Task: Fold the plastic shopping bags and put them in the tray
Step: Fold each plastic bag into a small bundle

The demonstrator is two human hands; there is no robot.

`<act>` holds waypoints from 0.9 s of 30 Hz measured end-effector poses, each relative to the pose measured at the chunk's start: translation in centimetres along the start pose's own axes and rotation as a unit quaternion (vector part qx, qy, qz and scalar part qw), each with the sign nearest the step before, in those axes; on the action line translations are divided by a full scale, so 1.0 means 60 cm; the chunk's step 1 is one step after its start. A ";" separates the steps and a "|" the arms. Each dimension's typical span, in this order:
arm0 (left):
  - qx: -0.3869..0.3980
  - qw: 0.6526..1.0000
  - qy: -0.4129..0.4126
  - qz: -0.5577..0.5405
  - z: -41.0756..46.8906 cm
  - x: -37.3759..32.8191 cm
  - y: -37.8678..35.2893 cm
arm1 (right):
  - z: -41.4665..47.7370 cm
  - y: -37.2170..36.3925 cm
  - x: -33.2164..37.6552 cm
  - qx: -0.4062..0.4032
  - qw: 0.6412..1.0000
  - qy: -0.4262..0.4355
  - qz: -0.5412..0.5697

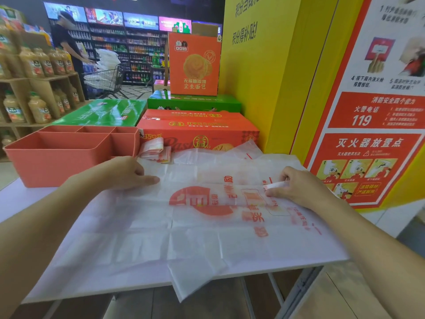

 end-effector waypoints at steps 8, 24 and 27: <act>-0.079 0.973 0.063 0.208 -0.041 -0.061 0.013 | -0.006 0.011 0.024 -0.033 0.996 0.073 -0.040; 0.105 0.984 -0.107 0.096 -0.049 -0.250 -0.128 | -0.058 -0.119 0.218 0.151 0.968 0.172 -0.103; 0.108 0.985 -0.104 0.085 -0.050 -0.249 -0.133 | -0.059 -0.125 0.214 0.156 0.965 0.169 -0.128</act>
Point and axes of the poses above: each hand's wrist, its own z-axis towards the middle knuckle, its own y-axis out of the back of the hand, x = y × z, the point moved 7 cm from there along z, towards the middle knuckle, and after that the axes turned 10 degrees about x, right-handed, at the moved point
